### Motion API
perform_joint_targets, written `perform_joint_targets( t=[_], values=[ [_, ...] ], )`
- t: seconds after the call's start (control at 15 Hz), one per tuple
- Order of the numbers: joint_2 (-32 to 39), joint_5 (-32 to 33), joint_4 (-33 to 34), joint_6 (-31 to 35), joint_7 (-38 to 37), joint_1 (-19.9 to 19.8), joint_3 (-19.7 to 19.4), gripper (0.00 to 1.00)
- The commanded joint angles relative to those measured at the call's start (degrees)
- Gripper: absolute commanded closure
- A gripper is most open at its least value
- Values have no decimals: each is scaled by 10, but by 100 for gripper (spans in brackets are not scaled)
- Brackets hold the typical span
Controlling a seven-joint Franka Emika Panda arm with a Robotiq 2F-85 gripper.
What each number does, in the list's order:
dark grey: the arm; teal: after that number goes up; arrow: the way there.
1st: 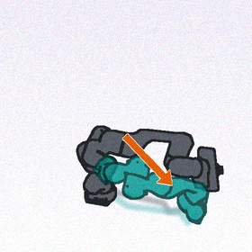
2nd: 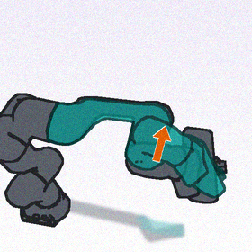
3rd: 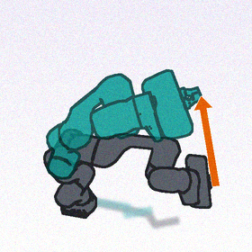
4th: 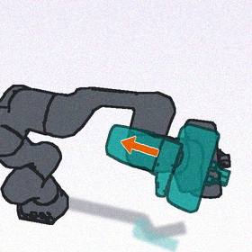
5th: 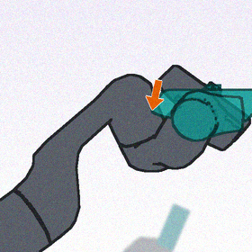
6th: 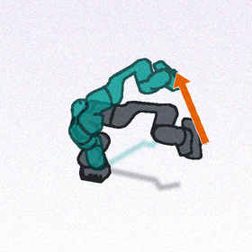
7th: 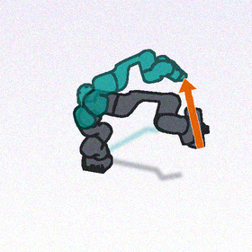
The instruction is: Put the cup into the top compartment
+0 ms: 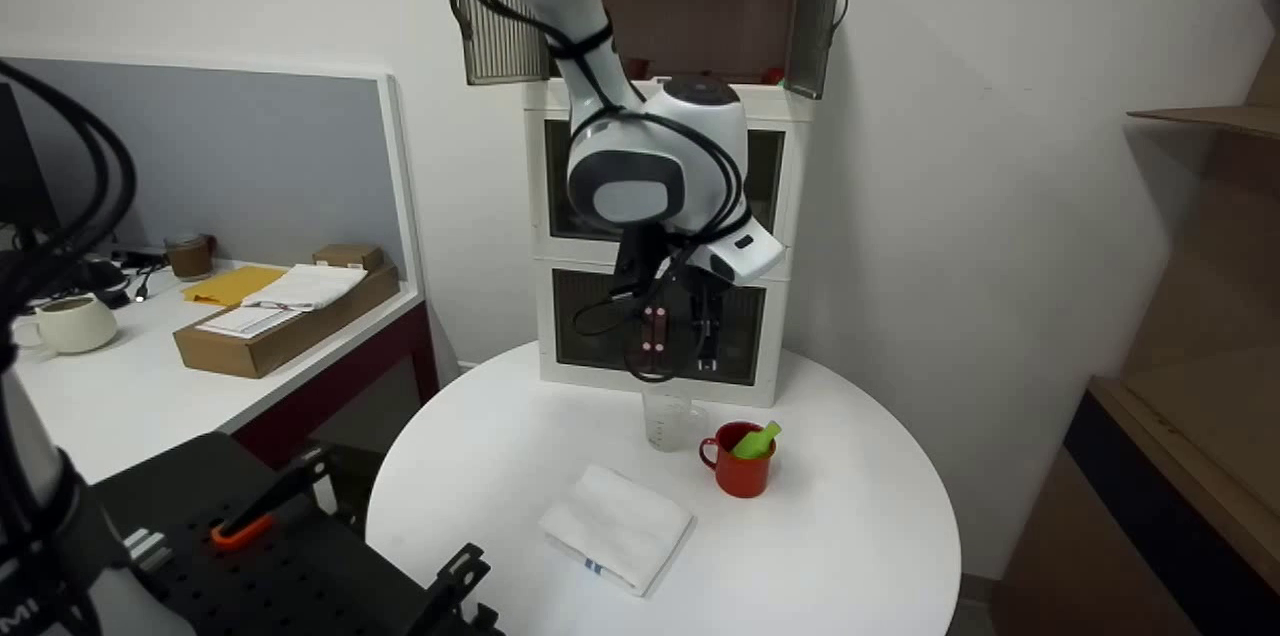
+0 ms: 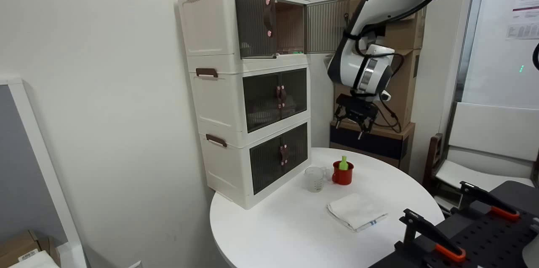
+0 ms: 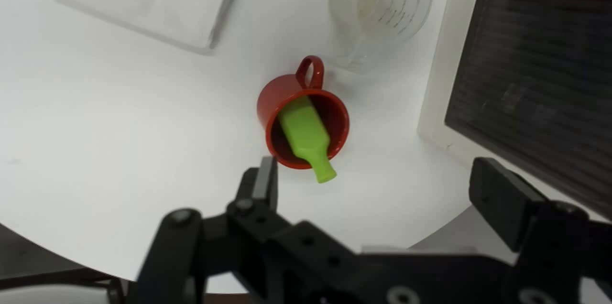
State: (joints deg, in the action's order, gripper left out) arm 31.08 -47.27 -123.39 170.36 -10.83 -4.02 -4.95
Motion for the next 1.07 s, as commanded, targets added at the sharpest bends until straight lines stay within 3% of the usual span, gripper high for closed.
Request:
perform_joint_targets(
  t=[0.0, 0.33, 0.8, 1.0],
  values=[
    [90, 30, 65, 16, -120, 25, -32, 0],
    [154, 77, 119, -34, -219, 47, -63, 0],
    [211, 153, 195, -122, -254, 41, -65, 0],
    [238, 191, 223, -127, -285, 47, -74, 0]
  ],
)
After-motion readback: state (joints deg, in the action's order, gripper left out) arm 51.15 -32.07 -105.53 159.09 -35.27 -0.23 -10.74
